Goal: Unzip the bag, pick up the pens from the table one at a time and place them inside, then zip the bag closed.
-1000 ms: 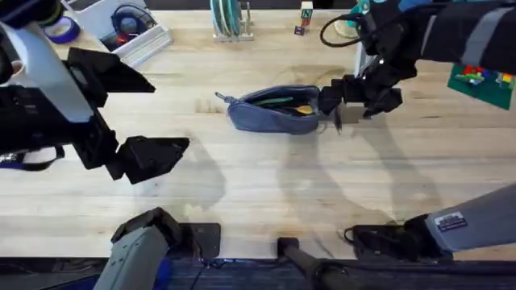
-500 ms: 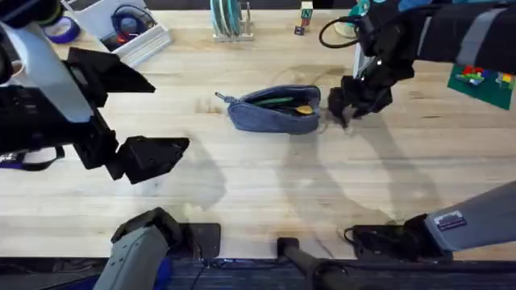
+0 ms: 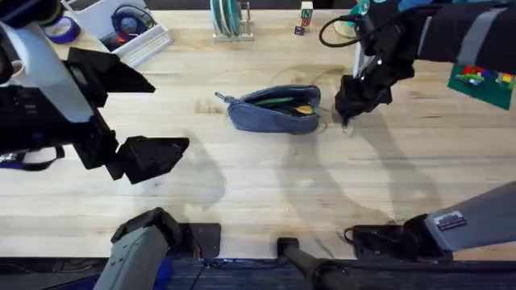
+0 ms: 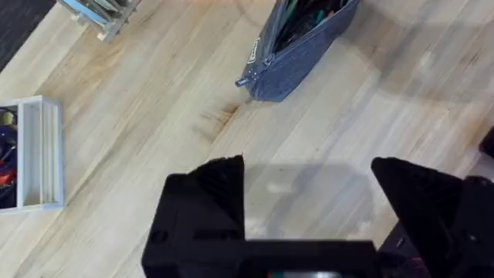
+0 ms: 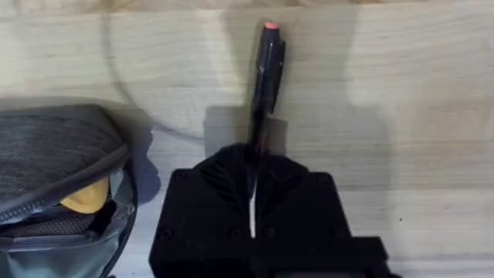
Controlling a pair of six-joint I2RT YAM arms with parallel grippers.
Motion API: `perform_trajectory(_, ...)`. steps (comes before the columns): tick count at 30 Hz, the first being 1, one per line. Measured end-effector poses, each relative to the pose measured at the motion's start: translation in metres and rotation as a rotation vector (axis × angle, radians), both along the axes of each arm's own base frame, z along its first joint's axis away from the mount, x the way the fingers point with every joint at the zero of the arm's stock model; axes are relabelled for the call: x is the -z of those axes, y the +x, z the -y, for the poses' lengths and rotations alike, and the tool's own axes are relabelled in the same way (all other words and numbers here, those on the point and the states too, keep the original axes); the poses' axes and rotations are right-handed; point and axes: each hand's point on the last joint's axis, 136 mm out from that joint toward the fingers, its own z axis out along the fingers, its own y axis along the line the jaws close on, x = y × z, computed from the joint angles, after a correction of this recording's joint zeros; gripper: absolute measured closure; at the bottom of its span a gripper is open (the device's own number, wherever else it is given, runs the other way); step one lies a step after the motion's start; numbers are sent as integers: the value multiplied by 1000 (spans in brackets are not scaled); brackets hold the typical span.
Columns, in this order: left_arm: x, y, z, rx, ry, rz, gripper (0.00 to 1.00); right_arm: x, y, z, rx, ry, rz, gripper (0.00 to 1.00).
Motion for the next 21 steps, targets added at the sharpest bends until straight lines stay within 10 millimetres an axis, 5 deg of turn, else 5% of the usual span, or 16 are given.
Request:
perform_trajectory(8, 0, 0, 0, 0, 0, 0, 6, -10, -2, -4, -25, 3, 19, 970)
perform_trajectory(21, 0, 0, 0, 0, 0, 0, 6, -93, -5, -37, -251, 40, 276, 970)
